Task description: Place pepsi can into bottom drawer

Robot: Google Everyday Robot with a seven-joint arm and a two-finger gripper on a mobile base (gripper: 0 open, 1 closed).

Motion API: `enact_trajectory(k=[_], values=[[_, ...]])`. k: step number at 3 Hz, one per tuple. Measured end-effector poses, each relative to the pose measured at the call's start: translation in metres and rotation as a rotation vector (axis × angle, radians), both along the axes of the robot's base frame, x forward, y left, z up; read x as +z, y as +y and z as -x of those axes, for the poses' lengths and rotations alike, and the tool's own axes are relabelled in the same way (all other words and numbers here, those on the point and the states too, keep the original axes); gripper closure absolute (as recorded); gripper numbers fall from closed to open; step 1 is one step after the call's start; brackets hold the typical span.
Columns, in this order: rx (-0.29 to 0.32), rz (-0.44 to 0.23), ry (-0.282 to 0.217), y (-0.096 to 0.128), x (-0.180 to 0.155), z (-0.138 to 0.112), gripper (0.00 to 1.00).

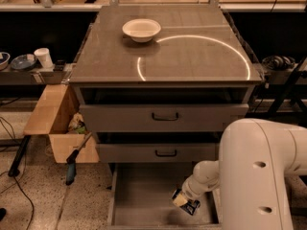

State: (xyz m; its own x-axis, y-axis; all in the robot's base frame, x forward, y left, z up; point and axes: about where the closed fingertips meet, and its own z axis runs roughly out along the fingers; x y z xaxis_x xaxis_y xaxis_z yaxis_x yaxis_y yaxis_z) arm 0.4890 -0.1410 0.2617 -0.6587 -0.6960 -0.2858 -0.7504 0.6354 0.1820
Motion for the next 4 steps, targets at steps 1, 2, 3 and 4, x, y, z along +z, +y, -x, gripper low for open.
enact_trajectory(k=[1, 2, 3, 4], values=[[-0.007, -0.003, -0.002, 0.0, -0.002, 0.0, 1.0], [-0.022, -0.014, 0.013, -0.002, -0.018, -0.003, 1.0], [-0.047, -0.019, 0.055, -0.006, -0.052, -0.008, 1.0], [-0.059, -0.02, 0.076, -0.008, -0.069, -0.01, 1.0]])
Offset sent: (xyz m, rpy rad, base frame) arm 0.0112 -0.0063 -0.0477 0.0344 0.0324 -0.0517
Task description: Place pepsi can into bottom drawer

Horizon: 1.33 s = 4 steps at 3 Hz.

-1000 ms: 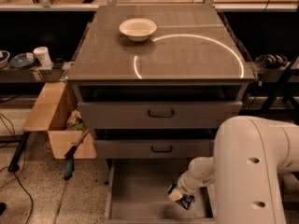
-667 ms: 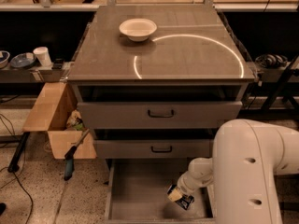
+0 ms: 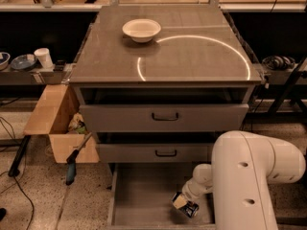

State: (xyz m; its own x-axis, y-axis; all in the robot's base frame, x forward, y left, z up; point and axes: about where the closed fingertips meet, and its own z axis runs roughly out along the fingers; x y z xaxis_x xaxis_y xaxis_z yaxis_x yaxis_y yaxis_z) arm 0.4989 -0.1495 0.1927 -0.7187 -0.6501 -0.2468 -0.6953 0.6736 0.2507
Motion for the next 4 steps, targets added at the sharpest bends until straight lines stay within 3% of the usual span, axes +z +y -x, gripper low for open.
enact_trajectory(k=[2, 3, 4], values=[[-0.016, 0.02, 0.077, -0.007, -0.035, -0.002, 1.0], [-0.016, 0.02, 0.077, -0.007, -0.035, -0.002, 1.0], [-0.016, 0.02, 0.077, -0.007, -0.035, -0.002, 0.81]])
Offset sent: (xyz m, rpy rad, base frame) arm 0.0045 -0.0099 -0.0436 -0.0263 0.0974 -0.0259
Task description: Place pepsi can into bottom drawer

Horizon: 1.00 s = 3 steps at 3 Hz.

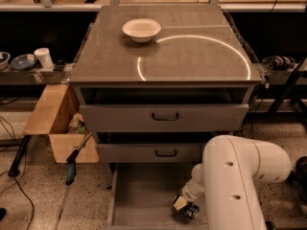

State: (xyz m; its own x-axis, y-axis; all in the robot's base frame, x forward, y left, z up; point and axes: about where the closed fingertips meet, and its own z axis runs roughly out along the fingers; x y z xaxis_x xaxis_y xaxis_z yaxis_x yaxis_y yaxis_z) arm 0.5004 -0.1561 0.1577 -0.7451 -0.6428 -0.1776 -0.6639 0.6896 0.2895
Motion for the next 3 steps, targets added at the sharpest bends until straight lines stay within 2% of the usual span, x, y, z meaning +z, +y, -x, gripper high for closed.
enact_trajectory(k=[3], values=[[0.0, 0.0, 0.0, 0.0, -0.0001, 0.0001, 0.11]])
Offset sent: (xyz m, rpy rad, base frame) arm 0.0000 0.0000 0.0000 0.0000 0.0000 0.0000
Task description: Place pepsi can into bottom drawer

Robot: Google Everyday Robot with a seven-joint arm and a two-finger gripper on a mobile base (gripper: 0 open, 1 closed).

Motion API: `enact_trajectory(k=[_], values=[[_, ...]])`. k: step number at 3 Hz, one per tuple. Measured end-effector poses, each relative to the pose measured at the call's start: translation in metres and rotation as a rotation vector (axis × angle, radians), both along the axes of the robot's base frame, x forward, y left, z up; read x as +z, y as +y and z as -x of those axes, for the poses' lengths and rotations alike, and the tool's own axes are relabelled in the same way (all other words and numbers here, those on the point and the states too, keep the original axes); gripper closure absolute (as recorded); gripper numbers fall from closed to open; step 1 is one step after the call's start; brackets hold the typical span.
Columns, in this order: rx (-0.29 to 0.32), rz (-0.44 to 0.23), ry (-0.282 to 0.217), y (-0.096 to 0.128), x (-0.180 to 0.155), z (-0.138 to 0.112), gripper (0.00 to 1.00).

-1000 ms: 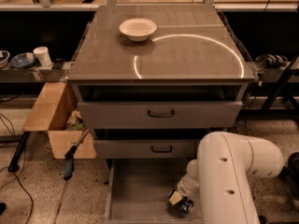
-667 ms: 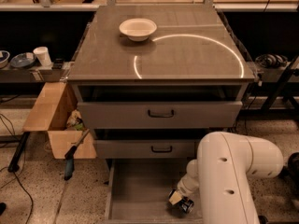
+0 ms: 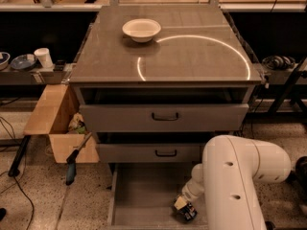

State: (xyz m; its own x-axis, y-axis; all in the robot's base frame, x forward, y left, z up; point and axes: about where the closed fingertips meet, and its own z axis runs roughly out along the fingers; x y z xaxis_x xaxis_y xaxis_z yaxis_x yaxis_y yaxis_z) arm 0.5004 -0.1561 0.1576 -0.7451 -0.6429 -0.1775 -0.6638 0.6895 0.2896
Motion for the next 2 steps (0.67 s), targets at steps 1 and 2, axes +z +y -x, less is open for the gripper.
enact_trajectory(k=[1, 2], values=[[0.0, 0.0, 0.0, 0.0, -0.0001, 0.0001, 0.0], [0.0, 0.0, 0.0, 0.0, -0.0001, 0.0001, 0.0]])
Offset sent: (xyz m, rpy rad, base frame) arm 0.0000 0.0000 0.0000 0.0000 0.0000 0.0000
